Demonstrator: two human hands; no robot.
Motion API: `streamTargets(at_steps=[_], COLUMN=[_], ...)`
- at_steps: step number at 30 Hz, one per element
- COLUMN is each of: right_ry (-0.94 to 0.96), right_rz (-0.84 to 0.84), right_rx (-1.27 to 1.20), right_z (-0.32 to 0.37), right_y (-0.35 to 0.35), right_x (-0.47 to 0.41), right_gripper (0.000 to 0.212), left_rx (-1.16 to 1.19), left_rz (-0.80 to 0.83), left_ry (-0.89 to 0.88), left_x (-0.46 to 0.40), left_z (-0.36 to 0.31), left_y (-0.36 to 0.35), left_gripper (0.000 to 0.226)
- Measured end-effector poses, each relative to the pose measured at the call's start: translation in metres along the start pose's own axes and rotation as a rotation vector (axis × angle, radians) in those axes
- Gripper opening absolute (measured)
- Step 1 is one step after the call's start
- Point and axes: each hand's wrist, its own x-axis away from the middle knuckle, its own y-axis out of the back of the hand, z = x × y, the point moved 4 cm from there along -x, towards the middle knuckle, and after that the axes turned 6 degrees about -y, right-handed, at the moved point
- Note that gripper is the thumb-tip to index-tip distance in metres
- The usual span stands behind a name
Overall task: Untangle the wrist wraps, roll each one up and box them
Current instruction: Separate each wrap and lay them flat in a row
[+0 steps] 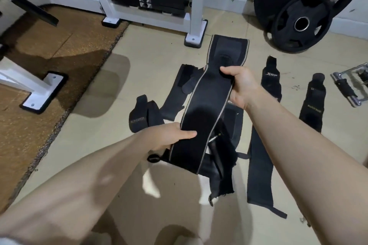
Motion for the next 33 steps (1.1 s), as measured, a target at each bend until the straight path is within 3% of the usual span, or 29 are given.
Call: streamTargets(at_steps=[3, 6, 8, 11, 12, 14, 17, 21, 25, 29, 33], right_ry=[0.004, 0.057, 0.1, 0.143, 0.151, 0.164, 0.161, 0.13, 0.052, -0.025, -0.067], right_rz=[-0.046, -0.066, -0.079, -0.1, -0.113, -0.144, -0.208, -0.278, -0.332, -0.371, -0.404], right_rx=[0.045, 0.113, 0.129, 0.177, 0.19, 0.205, 0.187, 0.259, 0.307, 0.397, 0.413], right_z=[0.005, 0.005, -0.001, -0.01, -0.011, -0.011, -0.012, -0.026, -0.048, -0.061, -0.069], right_y=[0.006, 0.01, 0.01, 0.012, 0.014, 0.02, 0.035, 0.062, 0.076, 0.078, 0.078], right_x=[-0.012, -0.03, -0.045, -0.071, -0.08, -0.097, -0.123, -0.159, -0.191, -0.217, -0.236], right_gripper=[0.032, 0.039, 0.051, 0.075, 0.078, 0.077, 0.072, 0.086, 0.097, 0.099, 0.094], left_rx=[-0.045, -0.05, -0.109, -0.182, -0.218, -0.353, -0.631, -0.976, -1.121, -1.398, -1.519], left_rz=[-0.147, -0.139, -0.122, -0.175, -0.206, -0.264, -0.3, -0.289, -0.275, -0.26, -0.224], left_ry=[-0.015, -0.01, 0.0, -0.059, -0.075, -0.091, -0.175, -0.289, -0.36, -0.432, -0.471], left_x=[-0.008, -0.019, -0.033, -0.06, -0.07, -0.09, -0.124, -0.171, -0.211, -0.24, -0.261], left_z=[-0.002, -0.003, 0.001, -0.002, -0.003, -0.003, -0.002, -0.001, -0.004, -0.012, -0.024], left_y=[0.006, 0.007, 0.009, 0.027, 0.037, 0.06, 0.091, 0.1, 0.1, 0.101, 0.107], left_gripper=[0.073, 0.07, 0.07, 0.041, 0.042, 0.055, 0.055, 0.061, 0.076, 0.063, 0.053])
